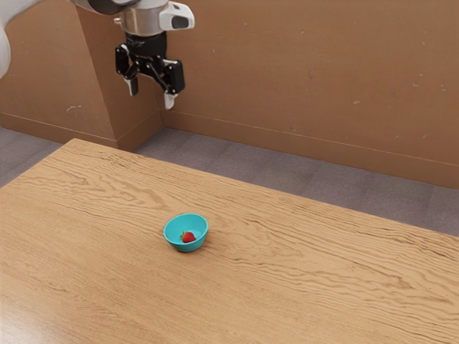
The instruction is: Take strawberry from the bowl
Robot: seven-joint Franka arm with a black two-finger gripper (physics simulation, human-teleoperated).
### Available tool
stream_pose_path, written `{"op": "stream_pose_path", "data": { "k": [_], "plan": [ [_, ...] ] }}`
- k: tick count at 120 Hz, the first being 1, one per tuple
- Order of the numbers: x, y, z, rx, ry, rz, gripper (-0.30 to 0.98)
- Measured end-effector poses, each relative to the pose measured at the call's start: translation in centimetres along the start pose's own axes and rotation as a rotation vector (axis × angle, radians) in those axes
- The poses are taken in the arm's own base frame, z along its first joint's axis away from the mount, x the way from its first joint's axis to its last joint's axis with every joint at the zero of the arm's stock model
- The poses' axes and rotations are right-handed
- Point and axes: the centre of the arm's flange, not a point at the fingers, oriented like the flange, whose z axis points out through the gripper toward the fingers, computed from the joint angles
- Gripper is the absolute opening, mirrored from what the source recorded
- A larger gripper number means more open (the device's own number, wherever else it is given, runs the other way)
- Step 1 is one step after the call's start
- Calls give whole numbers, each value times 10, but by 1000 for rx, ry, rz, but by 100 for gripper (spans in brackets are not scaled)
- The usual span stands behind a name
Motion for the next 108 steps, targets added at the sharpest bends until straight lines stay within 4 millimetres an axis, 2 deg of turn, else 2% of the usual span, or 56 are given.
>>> {"op": "stream_pose_path", "data": {
  "k": [17,24,40,48,64,78,93,108],
  "plan": [
    [19,6,29,-27,-17,5,69],
    [31,7,47,-37,-27,5,69],
    [68,8,121,-51,-80,-1,69],
    [77,12,147,-58,-97,-5,69],
    [72,16,195,-46,-122,-23,63],
    [65,20,246,-62,-140,-37,56],
    [52,24,281,-81,-129,-53,49],
    [39,29,305,-100,-105,-66,45]
  ]
}}
